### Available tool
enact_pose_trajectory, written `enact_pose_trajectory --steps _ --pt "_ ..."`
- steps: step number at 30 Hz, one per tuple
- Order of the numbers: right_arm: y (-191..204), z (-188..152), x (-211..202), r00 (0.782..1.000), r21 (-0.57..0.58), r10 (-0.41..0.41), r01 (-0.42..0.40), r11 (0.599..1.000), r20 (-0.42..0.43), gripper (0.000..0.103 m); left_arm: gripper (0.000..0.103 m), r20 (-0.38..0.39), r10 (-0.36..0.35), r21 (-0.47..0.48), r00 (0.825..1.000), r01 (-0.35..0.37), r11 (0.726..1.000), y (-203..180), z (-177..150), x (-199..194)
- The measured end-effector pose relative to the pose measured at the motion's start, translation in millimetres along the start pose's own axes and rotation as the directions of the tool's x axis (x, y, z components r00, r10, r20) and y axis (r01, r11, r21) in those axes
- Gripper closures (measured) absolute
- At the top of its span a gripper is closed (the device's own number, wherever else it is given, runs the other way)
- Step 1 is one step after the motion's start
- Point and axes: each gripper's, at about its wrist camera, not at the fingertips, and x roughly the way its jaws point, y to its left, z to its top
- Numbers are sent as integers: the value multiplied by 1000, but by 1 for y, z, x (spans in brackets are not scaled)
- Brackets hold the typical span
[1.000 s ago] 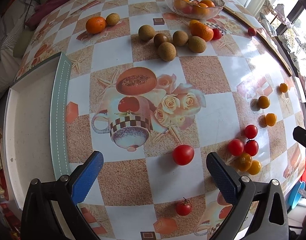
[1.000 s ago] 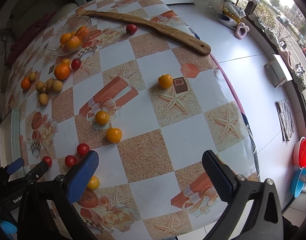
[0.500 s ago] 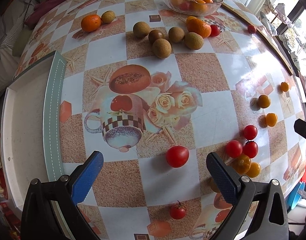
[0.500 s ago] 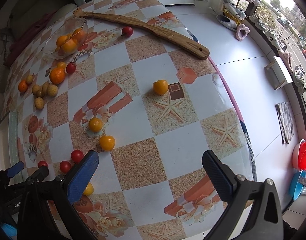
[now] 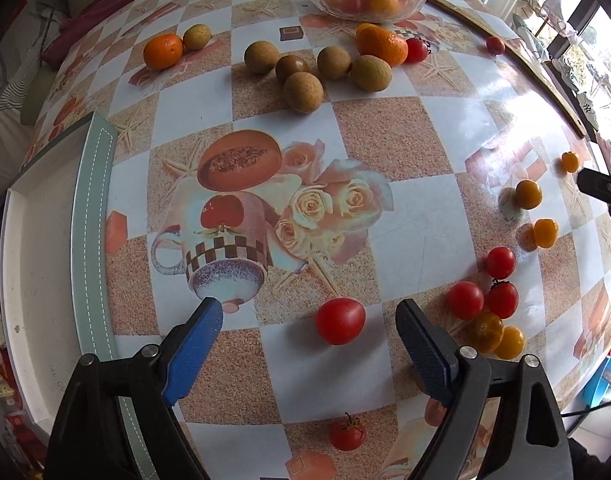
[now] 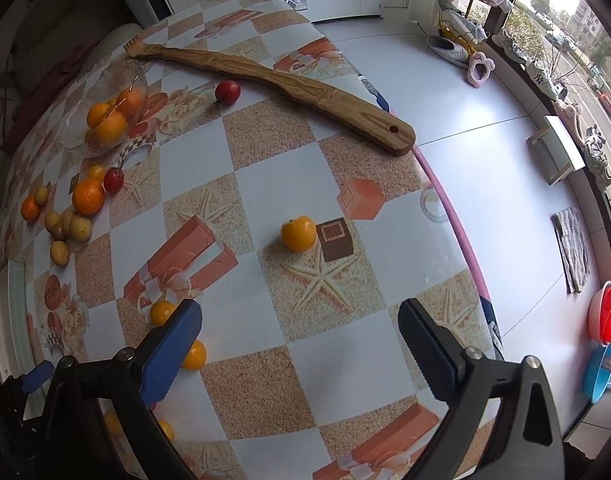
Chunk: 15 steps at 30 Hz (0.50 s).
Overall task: Organize fruits
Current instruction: 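Move left tool to a red tomato while right tool approaches a yellow tomato, then close left tool on red tomato while right tool closes on yellow tomato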
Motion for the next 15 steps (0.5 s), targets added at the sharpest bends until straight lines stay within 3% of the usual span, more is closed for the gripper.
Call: enact_pose_trajectory --steps 1,7,8,12,15 --pt "0 3 2 1000 -2 1 -1 1000 2 15 26 -2 0 6 1000 0 1000 -4 1 1" --pt "-2 20 21 1000 -4 22 -22 1000 -3 35 27 4 -14 -2 1000 14 1000 -13 1 7" --pt "-1 22 23 1000 -11 22 -22 1000 -3 41 32 5 -27 -4 1000 27 1000 -13 0 7" --pt "9 27 28 1000 -63 -10 11 998 12 47 42 14 -44 12 999 43 999 -19 0 7" --pt "14 29 29 999 -92 -41 43 995 21 67 58 24 -54 32 998 53 998 -26 -4 3"
